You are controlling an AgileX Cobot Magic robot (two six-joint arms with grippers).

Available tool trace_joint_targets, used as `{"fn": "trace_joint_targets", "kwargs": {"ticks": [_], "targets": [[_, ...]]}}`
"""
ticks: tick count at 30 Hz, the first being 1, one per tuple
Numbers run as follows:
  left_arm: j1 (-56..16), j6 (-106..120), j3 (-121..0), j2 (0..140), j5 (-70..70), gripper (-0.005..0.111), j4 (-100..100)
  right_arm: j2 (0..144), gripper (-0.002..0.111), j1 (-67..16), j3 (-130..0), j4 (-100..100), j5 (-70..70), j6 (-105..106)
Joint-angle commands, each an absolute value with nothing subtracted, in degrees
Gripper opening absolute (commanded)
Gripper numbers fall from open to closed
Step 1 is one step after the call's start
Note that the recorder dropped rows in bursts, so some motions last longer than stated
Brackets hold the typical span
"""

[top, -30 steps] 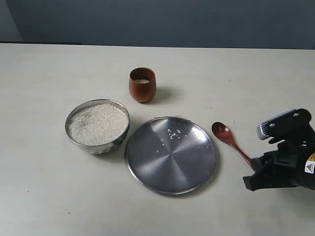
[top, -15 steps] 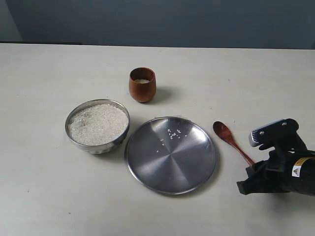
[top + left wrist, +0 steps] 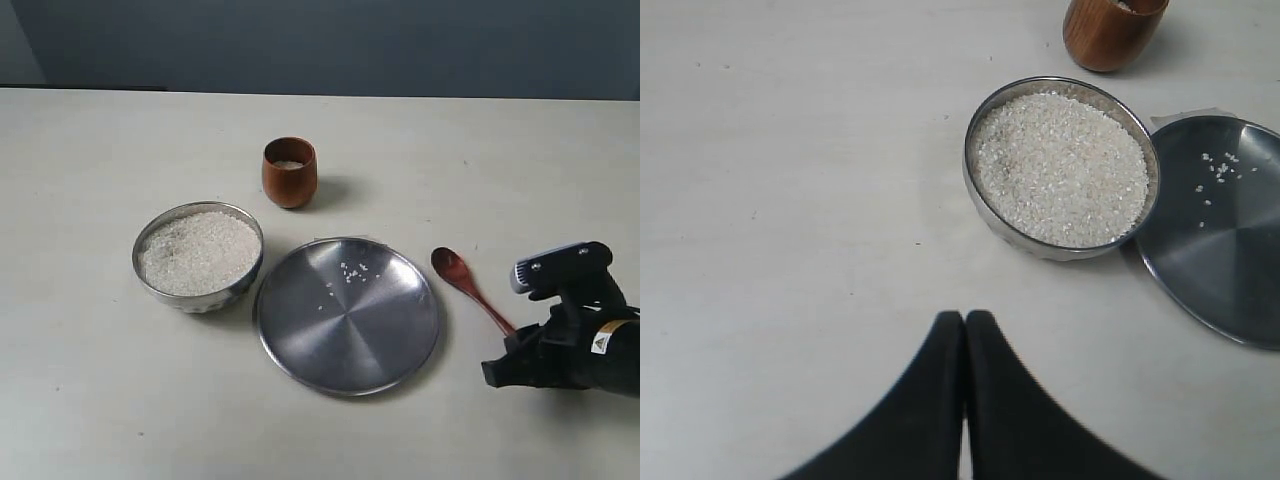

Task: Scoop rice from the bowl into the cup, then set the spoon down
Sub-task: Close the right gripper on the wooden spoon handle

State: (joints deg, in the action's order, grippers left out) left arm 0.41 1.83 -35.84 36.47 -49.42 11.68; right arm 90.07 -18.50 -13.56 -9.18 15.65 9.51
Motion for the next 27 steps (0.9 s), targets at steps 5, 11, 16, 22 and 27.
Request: {"fn": "trace_joint_targets", "kwargs": {"ticks": [5,11,16,22,27], "targets": [[0.5,1.7,-36.1,36.7,-49.3,0.0,11.4,91.6,0.0,-18.8,-15.8,-11.1,14.7,8.9],[0.5,1.7,-36.1,36.7,-49.3,0.0,11.4,89.1,0.0,-18.8,-21.8,-10.7,4.5,8.9],[0.5,1.7,-36.1,36.7,-49.3,0.0,11.4,86.2,0.0,-18.8,-23.9,-6.3,-1.6,10.0],[0.5,1.7,-36.1,36.7,-49.3,0.0,11.4,86.0,-0.001,-18.8,-24.1,-5.0,-3.1,10.0],[0.5,1.7,-36.1,36.7,-49.3,0.0,11.4,85.4,-0.001,-18.8,-28.2,-3.6,-9.4,10.5]]}}
